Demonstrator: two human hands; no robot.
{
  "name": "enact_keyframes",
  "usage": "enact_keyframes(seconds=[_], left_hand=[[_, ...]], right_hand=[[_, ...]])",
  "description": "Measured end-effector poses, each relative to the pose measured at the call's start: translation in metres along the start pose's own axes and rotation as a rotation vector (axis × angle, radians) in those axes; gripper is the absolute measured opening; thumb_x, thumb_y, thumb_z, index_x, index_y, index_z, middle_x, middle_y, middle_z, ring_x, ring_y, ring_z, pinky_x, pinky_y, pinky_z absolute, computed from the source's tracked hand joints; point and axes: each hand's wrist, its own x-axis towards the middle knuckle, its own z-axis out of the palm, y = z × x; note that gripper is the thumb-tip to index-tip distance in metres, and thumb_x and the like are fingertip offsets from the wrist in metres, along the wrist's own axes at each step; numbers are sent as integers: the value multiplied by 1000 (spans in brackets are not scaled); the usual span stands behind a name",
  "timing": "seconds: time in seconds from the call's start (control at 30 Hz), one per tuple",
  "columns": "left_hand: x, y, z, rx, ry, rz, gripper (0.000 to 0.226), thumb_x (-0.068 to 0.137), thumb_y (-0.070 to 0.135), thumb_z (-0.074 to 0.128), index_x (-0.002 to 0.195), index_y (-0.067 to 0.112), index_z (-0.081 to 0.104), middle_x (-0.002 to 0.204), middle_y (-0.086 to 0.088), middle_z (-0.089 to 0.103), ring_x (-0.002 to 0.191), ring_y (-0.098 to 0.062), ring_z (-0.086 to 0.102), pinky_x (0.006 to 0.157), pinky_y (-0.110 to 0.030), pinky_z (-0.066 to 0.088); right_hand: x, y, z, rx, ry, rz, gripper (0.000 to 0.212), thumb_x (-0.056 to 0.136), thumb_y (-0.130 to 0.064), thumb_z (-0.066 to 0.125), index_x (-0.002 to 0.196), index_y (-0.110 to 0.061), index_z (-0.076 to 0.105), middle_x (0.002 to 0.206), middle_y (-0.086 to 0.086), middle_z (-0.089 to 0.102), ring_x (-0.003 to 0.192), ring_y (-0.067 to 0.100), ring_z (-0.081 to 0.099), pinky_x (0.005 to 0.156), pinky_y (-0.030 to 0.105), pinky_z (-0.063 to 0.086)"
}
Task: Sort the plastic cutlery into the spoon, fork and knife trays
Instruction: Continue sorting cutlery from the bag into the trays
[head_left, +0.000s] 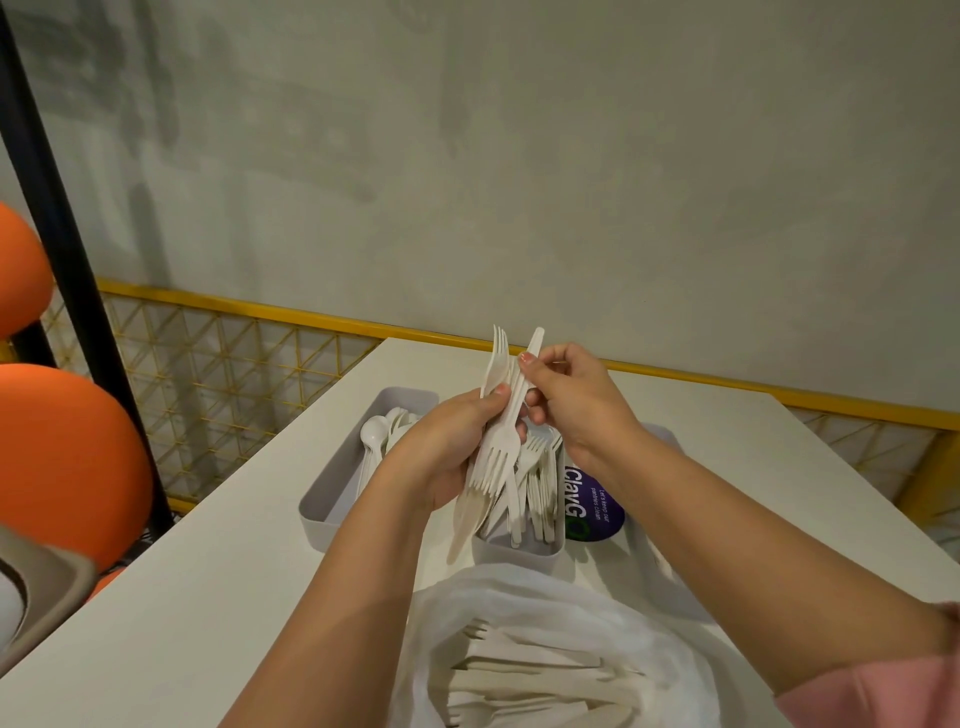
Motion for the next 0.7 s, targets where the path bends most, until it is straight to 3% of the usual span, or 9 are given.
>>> enact_keyframes(seconds=[0.13,0.23,0.33,0.43,0.53,0.6,0.7], left_hand=[[-2,1,-1,-7,-38,-9,33,100,30,36,88,13,62,54,3,60,43,-6,53,43,-17,44],[-3,3,-4,49,-63,-19,34,98,37,40,89,12,61,58,2,59,41,-5,52,40,-17,41],[-4,4,-10,87,-37,41,23,94,27,52,79,11,58,60,1,55,35,-3,39,39,-16,32],[-2,4,-18,49,44,77,23,92,20,56,71,11,56,56,4,51,35,-3,32,39,-16,29],[1,4,-26,-55,139,81,25,92,21,55,70,12,51,50,5,46,32,-2,29,36,-15,28],[3,4,-31,-127,194,94,24,92,22,55,71,14,50,56,3,42,30,-2,28,34,-16,28],[6,3,-38,-214,244,106,29,93,23,55,66,14,47,54,3,35,29,-3,26,34,-14,28]], right_hand=[[-2,-2,0,-15,-30,18,34,93,-9,54,121,-19,38,62,5,48,40,8,42,38,20,39],[3,-2,-6,-6,77,-28,54,93,-5,52,139,-21,28,71,6,48,50,10,45,44,20,41],[9,-2,-17,53,177,-34,59,93,-3,51,142,-19,24,72,6,51,53,11,47,51,22,45],[10,0,-25,126,170,18,44,90,-2,57,130,-12,41,73,7,56,55,12,52,49,20,47],[10,3,-33,132,85,48,14,83,-1,65,96,-6,59,71,8,59,54,11,55,45,18,45],[9,4,-40,70,-49,96,5,82,-1,65,84,-5,62,69,8,60,50,9,55,45,17,45],[3,7,-50,-99,-382,230,9,85,-3,61,92,-5,67,71,7,66,53,8,58,50,17,49]])
